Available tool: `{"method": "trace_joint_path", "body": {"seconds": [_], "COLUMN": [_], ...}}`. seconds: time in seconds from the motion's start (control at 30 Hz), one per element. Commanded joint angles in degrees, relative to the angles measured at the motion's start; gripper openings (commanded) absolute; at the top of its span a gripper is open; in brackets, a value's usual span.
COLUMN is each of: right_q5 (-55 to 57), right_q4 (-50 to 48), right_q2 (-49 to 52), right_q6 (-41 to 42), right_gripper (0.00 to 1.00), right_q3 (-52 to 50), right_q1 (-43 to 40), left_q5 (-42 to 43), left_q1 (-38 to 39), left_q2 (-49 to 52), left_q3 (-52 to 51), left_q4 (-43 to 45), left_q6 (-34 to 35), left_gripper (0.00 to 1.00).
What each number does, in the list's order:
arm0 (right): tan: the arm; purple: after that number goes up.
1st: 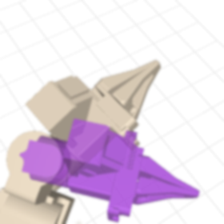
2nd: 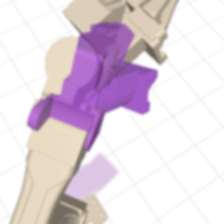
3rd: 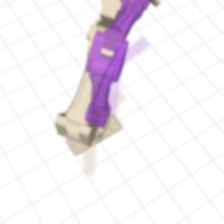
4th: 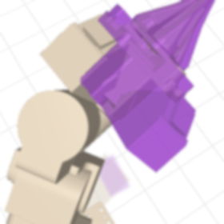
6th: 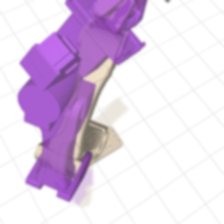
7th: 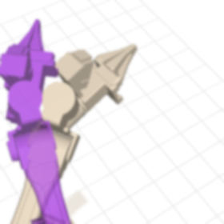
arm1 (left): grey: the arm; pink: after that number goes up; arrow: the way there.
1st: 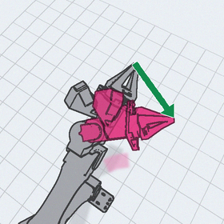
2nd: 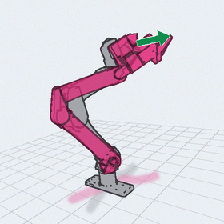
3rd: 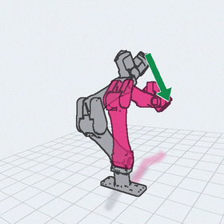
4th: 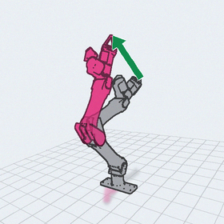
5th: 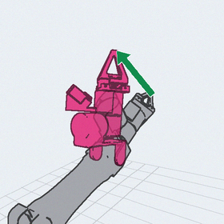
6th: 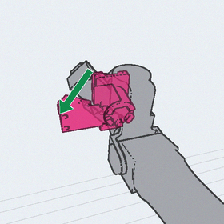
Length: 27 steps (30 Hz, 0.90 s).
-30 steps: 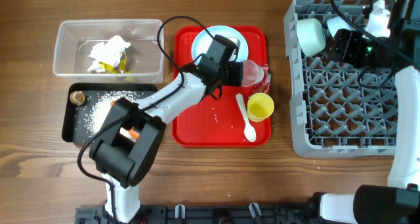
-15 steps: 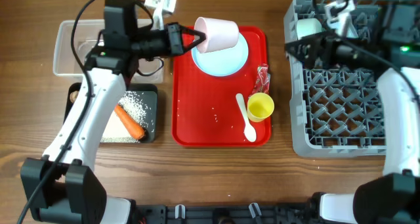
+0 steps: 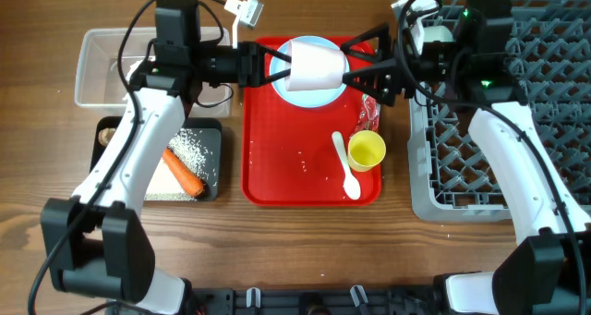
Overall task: Sort waste into correct bins and load items into the dishwasher rack
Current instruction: 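Grasp the pink cup with the left gripper and lift it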
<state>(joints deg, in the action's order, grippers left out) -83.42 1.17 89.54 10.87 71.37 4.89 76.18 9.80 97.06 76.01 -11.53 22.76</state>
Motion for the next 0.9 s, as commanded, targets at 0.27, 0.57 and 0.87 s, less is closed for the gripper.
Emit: {"method": "trace_joint_path", "body": {"seconds": [0.27, 0.57, 0.87], "right_q5": [-2.6, -2.6, -2.6], "right_q4": [0.3, -0.5, -0.5], "right_q2": [4.5, 4.8, 4.8], "right_q6": [-1.9, -1.8, -1.7], "right_gripper": [0.95, 0.77, 0.51], "right_q3": [0.5, 0.5, 0.5], "right_q1": [4.3, 4.9, 5.1], "left_q5": [2.8, 2.4, 0.0], "left_q1": [0.3, 1.7, 2.4], "left_q2": [0.7, 0.7, 0.7], "left_q3": [0.1, 0.1, 0.1], "left_q4": [8.6, 8.5, 8.3], "left_q6": [4.7, 4.7, 4.6], "left_gripper": [0.04, 0.04, 0.04]}}
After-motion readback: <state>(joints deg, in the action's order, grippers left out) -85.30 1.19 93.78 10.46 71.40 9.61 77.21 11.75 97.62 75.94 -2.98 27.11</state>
